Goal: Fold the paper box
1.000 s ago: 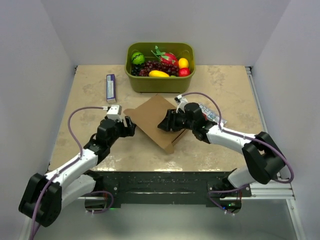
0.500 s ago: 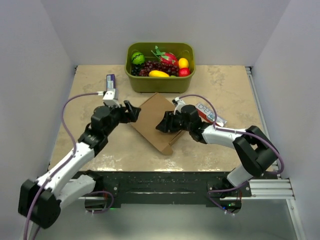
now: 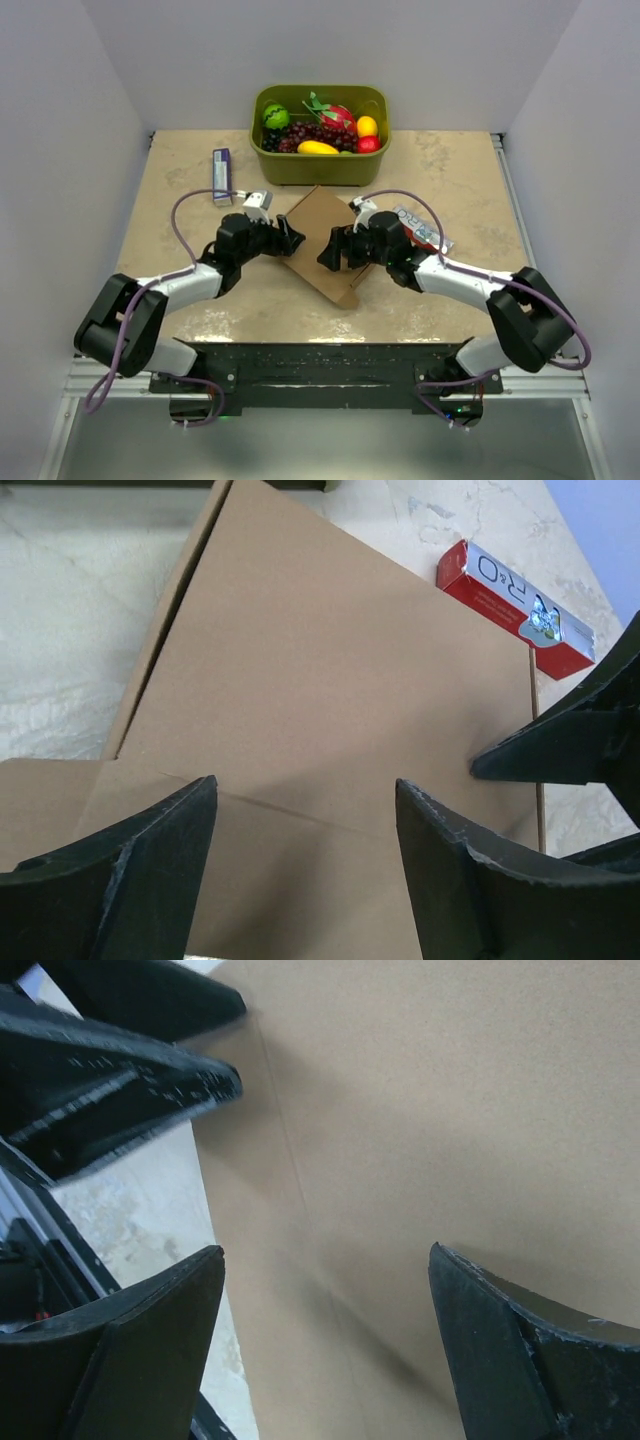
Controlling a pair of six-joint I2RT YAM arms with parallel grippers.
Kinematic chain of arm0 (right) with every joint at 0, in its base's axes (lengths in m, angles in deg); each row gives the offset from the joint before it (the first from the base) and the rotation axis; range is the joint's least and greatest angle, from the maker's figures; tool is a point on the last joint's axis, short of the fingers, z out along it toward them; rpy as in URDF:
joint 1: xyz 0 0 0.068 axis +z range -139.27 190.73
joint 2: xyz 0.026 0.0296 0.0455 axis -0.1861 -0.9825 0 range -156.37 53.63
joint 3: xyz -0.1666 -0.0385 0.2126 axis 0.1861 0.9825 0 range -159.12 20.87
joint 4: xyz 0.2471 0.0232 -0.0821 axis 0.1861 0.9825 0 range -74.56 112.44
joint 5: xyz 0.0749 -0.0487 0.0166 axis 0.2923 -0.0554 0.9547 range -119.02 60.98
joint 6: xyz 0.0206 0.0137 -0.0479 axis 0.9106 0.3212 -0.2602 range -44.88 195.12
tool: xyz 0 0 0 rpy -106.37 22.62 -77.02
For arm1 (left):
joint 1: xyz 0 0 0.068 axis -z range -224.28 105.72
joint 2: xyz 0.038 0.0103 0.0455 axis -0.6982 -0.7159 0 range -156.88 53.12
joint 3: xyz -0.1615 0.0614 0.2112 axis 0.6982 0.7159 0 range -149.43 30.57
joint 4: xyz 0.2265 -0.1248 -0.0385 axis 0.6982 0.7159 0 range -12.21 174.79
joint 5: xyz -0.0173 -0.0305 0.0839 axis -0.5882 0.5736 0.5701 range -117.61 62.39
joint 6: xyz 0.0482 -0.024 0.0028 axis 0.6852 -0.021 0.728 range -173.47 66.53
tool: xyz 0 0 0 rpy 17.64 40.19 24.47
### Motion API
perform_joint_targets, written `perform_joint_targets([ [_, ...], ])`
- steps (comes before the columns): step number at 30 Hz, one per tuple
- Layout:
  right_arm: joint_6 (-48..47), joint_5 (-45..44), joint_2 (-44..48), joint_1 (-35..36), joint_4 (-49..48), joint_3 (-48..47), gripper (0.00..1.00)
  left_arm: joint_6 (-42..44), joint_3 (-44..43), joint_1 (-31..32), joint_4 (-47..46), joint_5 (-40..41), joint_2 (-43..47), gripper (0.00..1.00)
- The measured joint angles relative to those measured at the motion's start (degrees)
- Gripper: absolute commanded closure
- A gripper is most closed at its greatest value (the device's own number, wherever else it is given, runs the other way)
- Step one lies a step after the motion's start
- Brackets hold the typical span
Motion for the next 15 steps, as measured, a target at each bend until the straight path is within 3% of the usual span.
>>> perform_joint_targets([
  [9,-11.98,-5.09,6.05,0.57,9.99,-5.14,0.04,3.98,-3.78,0.0,7.52,4.31,14.64,0.18],
  [15,-17.84,-8.92,-2.01,-0.39,13.75,-16.17,0.02,1.33,-1.9,0.0,5.88,1.81,16.61,0.28],
])
